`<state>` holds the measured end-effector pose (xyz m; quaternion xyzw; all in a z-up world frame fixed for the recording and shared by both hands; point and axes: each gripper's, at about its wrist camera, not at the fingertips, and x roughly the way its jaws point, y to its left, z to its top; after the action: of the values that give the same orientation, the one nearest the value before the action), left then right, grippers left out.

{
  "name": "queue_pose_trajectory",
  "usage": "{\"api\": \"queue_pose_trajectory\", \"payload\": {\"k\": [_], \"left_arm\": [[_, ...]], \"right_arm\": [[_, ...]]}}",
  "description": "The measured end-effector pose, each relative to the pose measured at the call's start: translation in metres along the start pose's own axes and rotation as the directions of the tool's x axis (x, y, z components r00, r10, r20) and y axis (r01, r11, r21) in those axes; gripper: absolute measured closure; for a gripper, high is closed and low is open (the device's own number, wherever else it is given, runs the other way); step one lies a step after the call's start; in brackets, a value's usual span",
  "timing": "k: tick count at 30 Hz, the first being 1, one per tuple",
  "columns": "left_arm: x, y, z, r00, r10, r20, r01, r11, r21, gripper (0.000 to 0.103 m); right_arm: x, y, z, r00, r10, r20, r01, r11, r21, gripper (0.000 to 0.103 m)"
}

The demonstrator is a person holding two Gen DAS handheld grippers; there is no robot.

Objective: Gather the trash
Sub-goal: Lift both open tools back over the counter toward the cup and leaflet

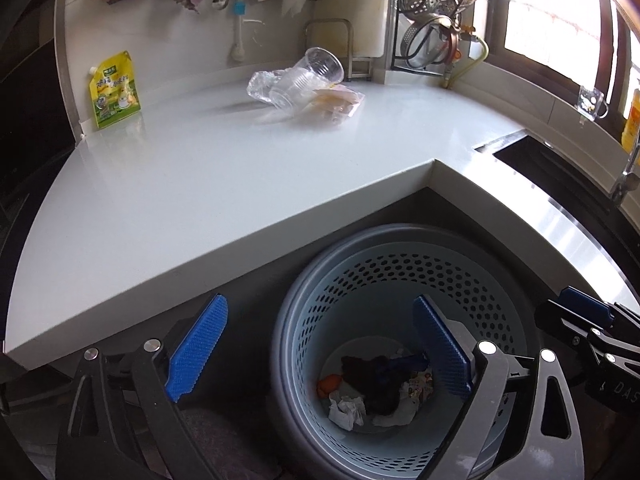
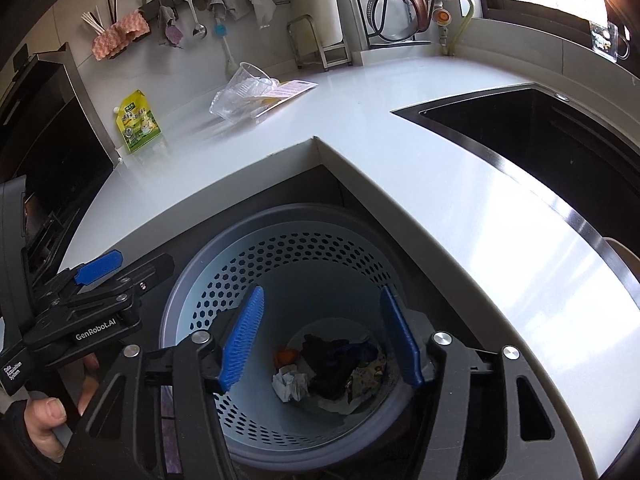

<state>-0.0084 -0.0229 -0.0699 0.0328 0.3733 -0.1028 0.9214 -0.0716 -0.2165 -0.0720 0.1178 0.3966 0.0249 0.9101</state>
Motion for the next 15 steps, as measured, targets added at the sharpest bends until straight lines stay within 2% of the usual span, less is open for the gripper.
{"api": "queue_pose_trajectory", "payload": {"k": [6,10,15], "left_arm": [[-0.011,0.009,0.010,0.997,0.045,0.068,-0.045,0.999,-0.006,0.006],[-0.011,0.017,0.022,0.997,0.034,0.073,-0.033,0.999,-0.021,0.006],[-0.009,0.029,0.042,0.996,0.029,0.088,-0.026,0.999,-0.036,0.006]], "right_arm": [[-0.001,0.005,0.011,1.000,0.014,0.027,-0.014,1.000,-0.011,0.034],[0.001,0.007,0.027,0.999,0.035,0.036,-0.034,0.999,-0.010,0.033],[0.006,0.015,0.056,0.998,0.020,0.062,-0.018,0.999,-0.032,0.031]]}}
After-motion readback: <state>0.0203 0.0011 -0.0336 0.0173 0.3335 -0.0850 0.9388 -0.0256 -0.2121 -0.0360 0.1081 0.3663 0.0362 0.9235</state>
